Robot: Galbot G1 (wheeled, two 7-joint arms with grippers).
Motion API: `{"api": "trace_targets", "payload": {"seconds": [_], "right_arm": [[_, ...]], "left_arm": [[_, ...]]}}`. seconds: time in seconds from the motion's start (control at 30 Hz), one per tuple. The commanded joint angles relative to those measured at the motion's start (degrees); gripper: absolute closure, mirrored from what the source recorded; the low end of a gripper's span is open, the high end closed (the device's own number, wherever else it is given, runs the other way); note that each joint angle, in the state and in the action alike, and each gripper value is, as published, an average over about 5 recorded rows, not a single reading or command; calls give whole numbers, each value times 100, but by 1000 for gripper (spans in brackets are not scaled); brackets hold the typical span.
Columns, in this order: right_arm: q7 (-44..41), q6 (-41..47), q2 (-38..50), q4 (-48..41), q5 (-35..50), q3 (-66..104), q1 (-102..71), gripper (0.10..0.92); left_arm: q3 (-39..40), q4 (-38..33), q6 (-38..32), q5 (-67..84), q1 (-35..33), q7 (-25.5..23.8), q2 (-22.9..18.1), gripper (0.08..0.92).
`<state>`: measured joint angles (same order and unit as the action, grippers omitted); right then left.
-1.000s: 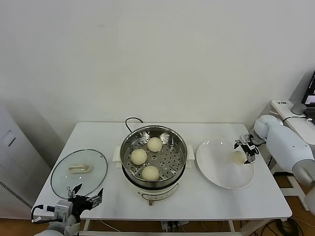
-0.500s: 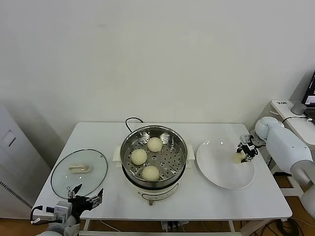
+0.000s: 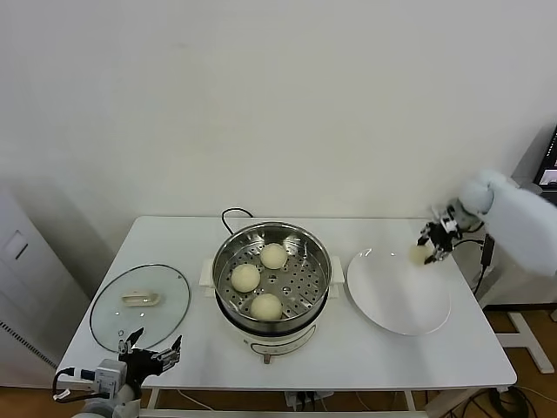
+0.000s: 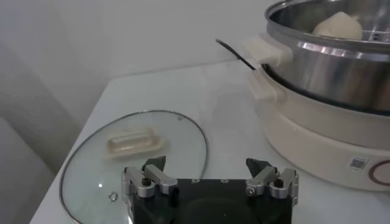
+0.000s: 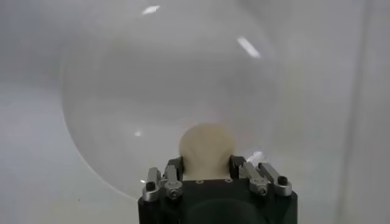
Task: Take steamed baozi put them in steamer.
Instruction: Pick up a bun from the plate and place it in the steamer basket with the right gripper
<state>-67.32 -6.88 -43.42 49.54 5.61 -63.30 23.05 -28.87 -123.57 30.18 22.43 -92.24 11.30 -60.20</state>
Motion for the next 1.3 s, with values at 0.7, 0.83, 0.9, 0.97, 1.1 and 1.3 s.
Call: {"api": "trace_targets", "payload": {"seconds": [0.7,0.83,0.9,0.97,1.1,1.3], "right_arm": [[1786,3176,-839,3643,4701,-3437,3464,544],[1999,3328,-1031,3735,4879,-3315,3267,546],[2078,3379,-1127,3759,4937,-3259,3164,545],[2164,3426,-1221,3758,4946,-3225,3057,544],[2385,3533,-1373,3745,4927,-3176,2803,548],[2644,3657,-1542,3669,4869,-3067,2409,542]], "left_arm": [[108,-44,14,-92,10,8,-73,177],[108,-39,8,-92,5,6,-77,177],[105,-35,5,-91,7,5,-74,177],[102,-33,2,-89,10,3,-72,177],[92,-32,-3,-82,12,1,-74,177],[75,-23,-8,-71,14,1,-66,177]]}}
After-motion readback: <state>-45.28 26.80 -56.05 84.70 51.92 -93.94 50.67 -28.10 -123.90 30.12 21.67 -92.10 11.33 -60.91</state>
